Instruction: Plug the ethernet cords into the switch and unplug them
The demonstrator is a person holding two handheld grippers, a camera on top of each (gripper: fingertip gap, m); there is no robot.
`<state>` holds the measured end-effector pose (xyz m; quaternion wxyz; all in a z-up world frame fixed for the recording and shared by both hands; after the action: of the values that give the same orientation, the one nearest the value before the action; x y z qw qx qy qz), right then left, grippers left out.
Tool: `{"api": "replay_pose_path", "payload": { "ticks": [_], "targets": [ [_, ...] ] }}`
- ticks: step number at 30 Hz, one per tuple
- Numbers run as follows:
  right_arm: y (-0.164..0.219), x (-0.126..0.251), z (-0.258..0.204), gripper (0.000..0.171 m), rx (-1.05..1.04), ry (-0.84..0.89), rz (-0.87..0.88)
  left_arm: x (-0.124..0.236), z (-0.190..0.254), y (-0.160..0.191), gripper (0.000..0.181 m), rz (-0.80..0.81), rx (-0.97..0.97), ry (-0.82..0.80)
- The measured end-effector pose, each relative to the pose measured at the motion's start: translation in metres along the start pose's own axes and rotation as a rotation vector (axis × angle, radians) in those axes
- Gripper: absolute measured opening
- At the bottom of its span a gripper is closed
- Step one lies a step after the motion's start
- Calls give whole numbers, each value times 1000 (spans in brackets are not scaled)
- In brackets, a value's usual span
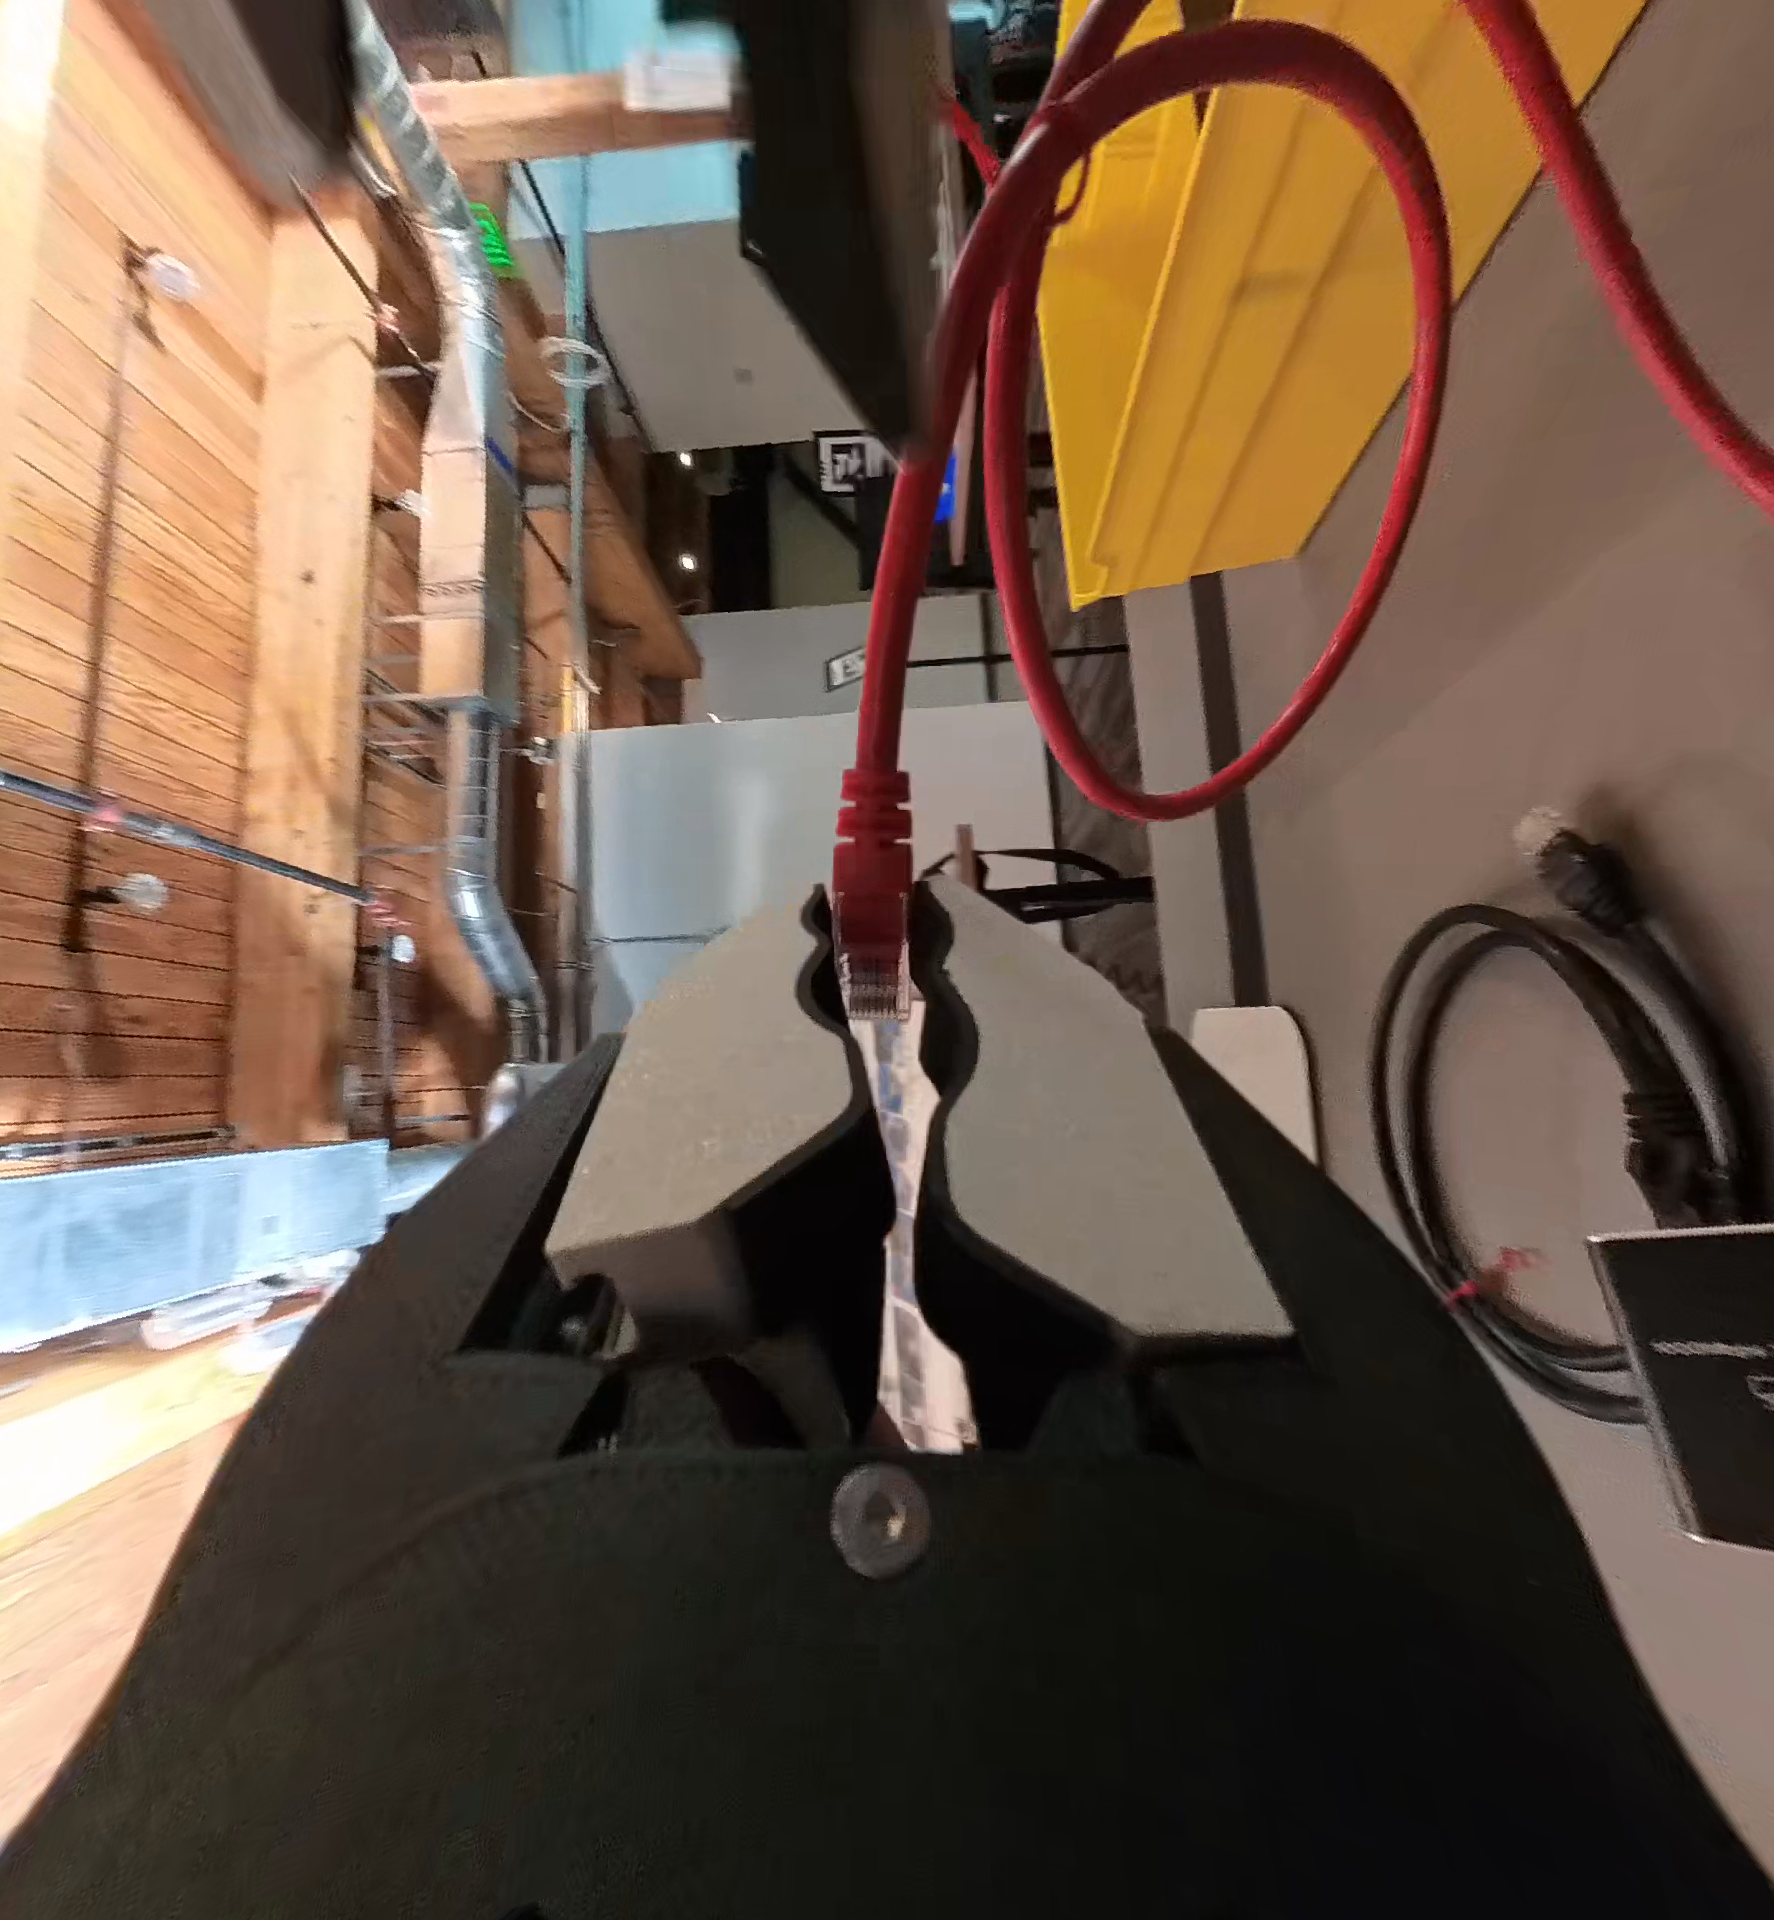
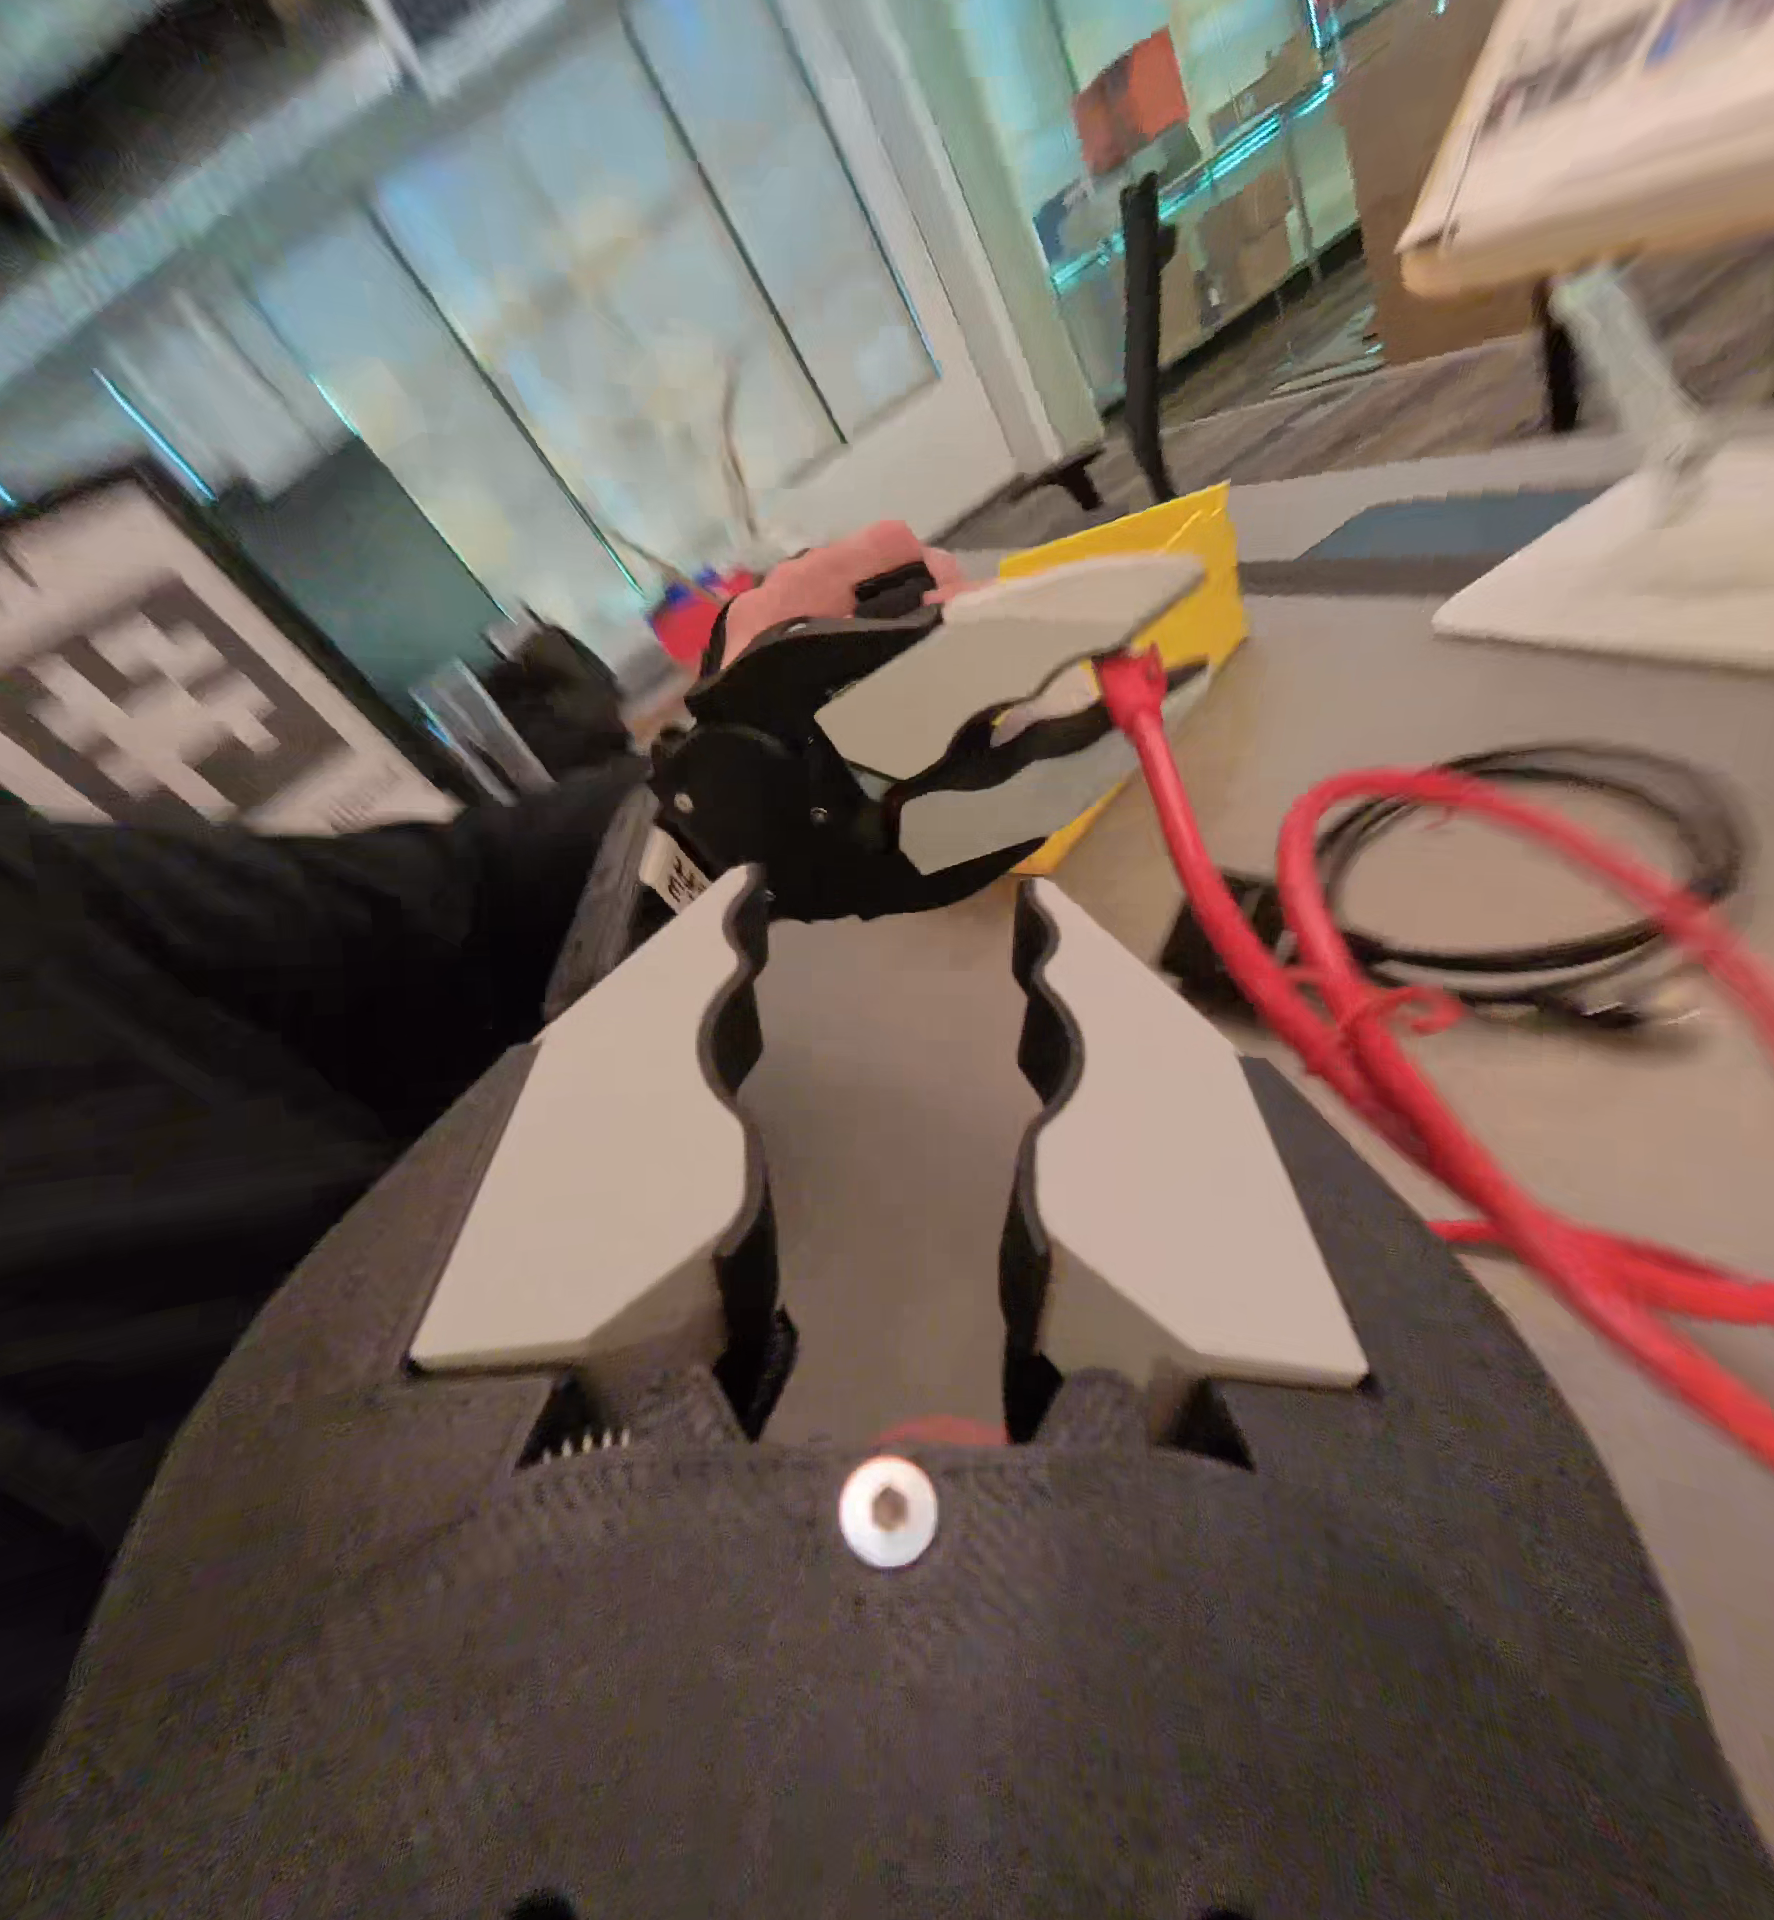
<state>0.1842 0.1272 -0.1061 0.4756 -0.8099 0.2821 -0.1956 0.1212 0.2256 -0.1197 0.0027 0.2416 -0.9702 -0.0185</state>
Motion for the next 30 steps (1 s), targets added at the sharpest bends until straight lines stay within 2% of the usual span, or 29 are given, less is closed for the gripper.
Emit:
{"api": "replay_pose_path", "payload": {
  "ticks": [1,5,6,11,15,19,21,30],
  "targets": [
    [7,-7,2,49,-88,-22,32,0,-2,-2,8,8,-13,-14],
    [8,-20,17,53,-337,-39,282,3,-8,-9,6,20,-52,-69],
    [6,-21,23,60,-382,-24,324,3,-10,-9,6,10,-54,-85],
    [-4,-23,35,47,-448,-27,510,4,-9,-24,7,59,-81,-96],
    [-7,-24,42,27,-433,-53,492,4,-6,-30,7,87,-100,-117],
    [-8,-21,45,22,-423,-74,476,3,-7,-29,8,90,-87,-130],
    [-7,-22,45,31,-438,-99,453,2,-7,-27,8,90,-83,-134],
    [-4,-17,45,16,-428,-125,411,1,-8,-29,10,121,-85,-146]
  ]
}}
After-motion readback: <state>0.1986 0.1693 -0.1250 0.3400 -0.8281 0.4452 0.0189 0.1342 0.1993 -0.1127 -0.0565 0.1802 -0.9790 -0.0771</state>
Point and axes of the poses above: each gripper's, where its closed fingertips meet, x back along the fingers, y out of its underside, z = x × y across the jaws, the point moved 5 cm from there along x, back along the fingers, and after that the axes turned 2 degrees about x, right-handed, at the moved point
